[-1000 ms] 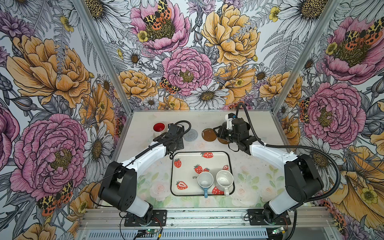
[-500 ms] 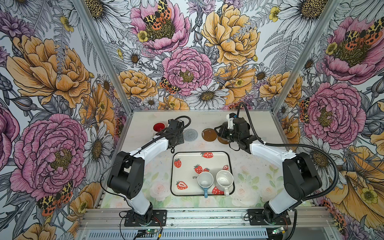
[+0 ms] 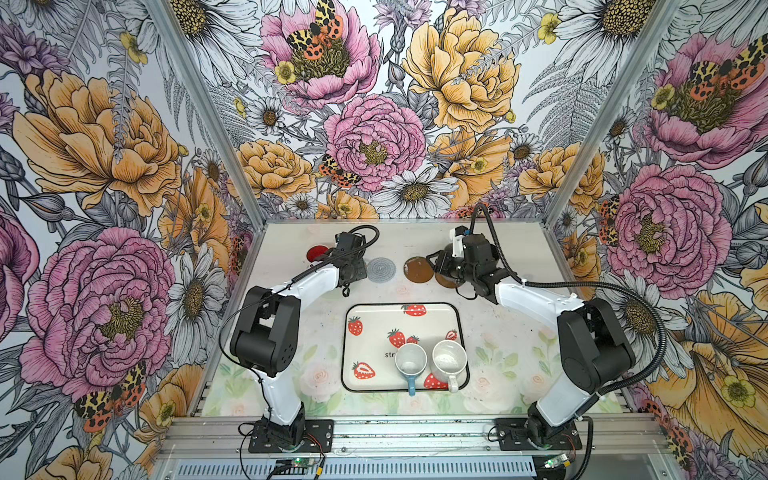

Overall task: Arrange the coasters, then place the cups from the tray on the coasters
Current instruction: 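Carry the purple-handled mug over the woven coaster beside the red-lined mug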

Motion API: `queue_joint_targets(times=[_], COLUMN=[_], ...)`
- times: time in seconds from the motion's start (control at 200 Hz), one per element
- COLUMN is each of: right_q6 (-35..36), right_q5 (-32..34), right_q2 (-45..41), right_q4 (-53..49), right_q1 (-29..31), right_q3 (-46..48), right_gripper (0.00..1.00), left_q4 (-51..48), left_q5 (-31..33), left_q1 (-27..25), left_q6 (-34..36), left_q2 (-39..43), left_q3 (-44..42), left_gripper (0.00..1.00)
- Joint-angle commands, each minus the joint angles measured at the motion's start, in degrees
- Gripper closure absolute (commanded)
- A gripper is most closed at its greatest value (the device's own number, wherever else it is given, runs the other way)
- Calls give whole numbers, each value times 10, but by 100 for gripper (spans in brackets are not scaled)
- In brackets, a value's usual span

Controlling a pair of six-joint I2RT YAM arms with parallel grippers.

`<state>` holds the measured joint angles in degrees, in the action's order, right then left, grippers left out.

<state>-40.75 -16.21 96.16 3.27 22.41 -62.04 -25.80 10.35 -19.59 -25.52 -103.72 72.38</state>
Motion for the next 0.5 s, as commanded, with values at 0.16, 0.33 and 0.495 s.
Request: queue_joint_targets(times=[0.16,0.33,0.495], right_q6=[-2,-1,-1], right_q5=[-8,-10,-14], right_q2=[11,16,20], right_q4=[5,4,2], right_q1=[-6,-7,-7], right_q3=[-18,-21,-26], right_gripper=[57,57,57], left_q4=[46,46,46], left_q5=[-22,-23,-24], left_q1=[9,13,14], left_q6=[16,16,16], left_q2=[-27,-35,-42], left_q3=[42,43,45], left_gripper=[100,100,100])
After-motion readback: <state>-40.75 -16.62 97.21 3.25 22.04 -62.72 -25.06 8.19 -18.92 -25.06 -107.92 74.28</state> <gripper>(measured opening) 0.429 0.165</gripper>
